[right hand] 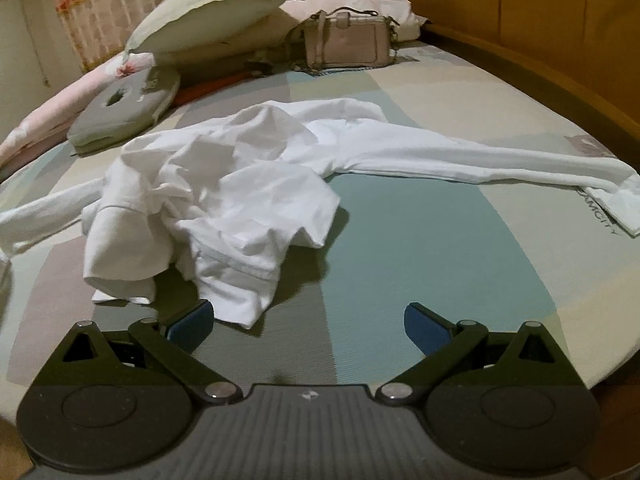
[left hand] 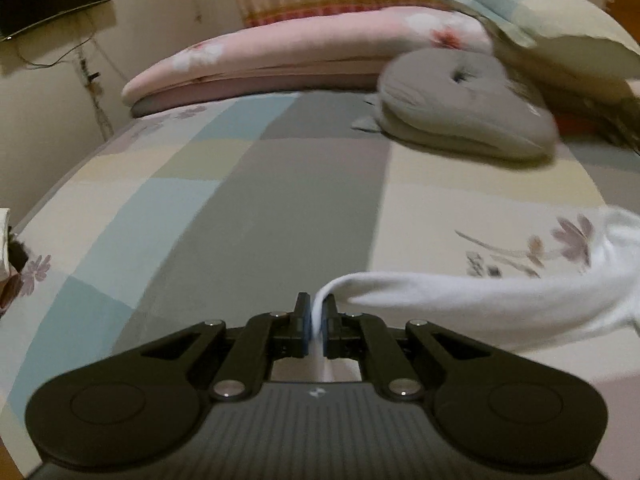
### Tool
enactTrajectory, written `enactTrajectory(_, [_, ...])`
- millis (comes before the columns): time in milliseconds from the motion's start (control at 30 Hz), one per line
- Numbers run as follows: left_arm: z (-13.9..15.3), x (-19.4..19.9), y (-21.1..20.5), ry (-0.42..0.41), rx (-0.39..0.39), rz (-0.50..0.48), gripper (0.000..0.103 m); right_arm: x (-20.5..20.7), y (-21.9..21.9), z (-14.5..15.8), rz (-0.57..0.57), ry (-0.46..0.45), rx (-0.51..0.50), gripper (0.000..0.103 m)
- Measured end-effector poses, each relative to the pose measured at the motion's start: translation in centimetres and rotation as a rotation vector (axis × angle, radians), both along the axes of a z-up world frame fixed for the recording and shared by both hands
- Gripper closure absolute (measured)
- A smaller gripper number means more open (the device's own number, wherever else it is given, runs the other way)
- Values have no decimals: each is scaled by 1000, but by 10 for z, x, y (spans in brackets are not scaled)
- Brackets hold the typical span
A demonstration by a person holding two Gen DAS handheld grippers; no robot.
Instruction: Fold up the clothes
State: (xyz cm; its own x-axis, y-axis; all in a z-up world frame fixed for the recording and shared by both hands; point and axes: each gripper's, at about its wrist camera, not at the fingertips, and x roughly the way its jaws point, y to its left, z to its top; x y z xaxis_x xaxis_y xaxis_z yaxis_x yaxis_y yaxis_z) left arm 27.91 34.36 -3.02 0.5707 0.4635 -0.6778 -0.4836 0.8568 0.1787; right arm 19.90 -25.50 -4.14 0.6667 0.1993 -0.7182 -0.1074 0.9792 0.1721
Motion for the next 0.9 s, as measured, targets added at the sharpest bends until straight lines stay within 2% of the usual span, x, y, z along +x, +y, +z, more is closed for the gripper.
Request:
enactTrajectory(67, [-1, 10, 10, 17, 23, 29, 99, 2, -1, -1, -9, 5, -4, 0])
enactTrajectory(100, [-3, 15, 15, 36, 11, 41, 96, 3, -1, -2, -12, 6, -6, 0])
enactTrajectory(133, [-6, 19, 21, 50, -7, 57, 87, 3, -1, -3, -15, 8, -8, 0])
enactTrajectory(200, [-10, 21, 29, 46, -30, 70, 86, 5, 0, -4, -17, 13, -11, 0])
enactTrajectory(267, [-12, 22, 35, 36, -26, 88, 78, 7, 1, -5, -16, 19, -13, 0])
enactTrajectory(367, [-11, 22, 45, 28, 19, 144, 77, 9, 5, -8, -9, 27, -22, 0])
enactTrajectory(433, [-9, 19, 53, 15, 22, 187, 76, 10, 7, -9, -4, 30, -27, 0])
enactTrajectory(600, [-13, 5, 58, -6, -72, 192, 74, 11, 10, -10, 1, 32, -21, 0])
enactTrajectory(667, [-15, -1, 60, -17, -115, 191, 67, 11, 12, -10, 6, 33, -20, 0])
enactTrajectory(767, [-20, -18, 49, -69, -201, 159, 65, 10, 15, -8, 16, 27, -27, 0])
enactTrajectory(833, [-26, -29, 35, -95, -214, 115, 65, 9, 15, -7, 17, 26, -30, 0])
enactTrajectory(900, [-33, -30, 22, -79, -190, 58, 65, 10, 15, -9, 16, 31, -28, 0])
